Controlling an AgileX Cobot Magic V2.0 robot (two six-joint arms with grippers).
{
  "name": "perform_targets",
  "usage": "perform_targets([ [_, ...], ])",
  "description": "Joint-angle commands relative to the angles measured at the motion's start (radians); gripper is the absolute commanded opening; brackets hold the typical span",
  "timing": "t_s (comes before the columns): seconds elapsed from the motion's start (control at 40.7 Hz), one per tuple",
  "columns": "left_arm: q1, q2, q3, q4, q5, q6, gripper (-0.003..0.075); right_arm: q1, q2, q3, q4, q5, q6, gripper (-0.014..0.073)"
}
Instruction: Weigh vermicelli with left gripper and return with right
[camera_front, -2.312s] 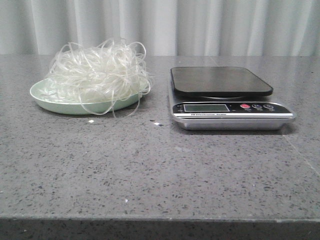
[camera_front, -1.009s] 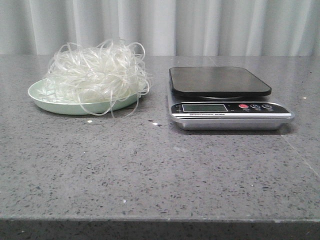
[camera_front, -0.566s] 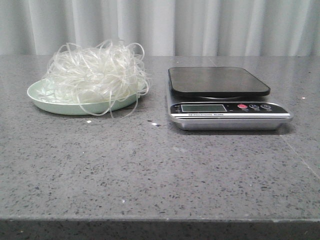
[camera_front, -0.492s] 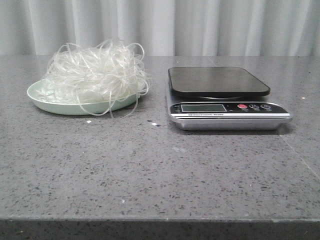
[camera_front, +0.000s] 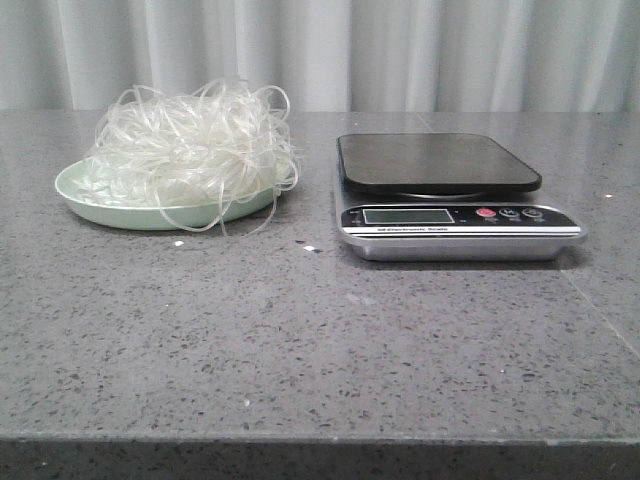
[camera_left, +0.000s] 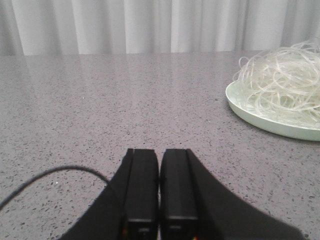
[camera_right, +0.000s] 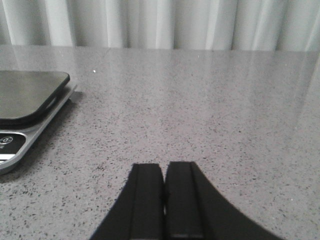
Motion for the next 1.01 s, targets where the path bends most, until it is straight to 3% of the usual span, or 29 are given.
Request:
perform_targets([
  [0.0, -0.001, -0.019, 0.008, -0.008, -0.081, 0.000, 0.0137, -0.007, -0.024, -0.005, -0.016, -0.072, -0.011, 0.0150],
  [0.984, -0.001, -0.019, 0.008, -0.008, -0.080, 0.000, 0.0137, -0.019, -0.024, -0.005, -0.015, -0.080, -0.011, 0.0150],
])
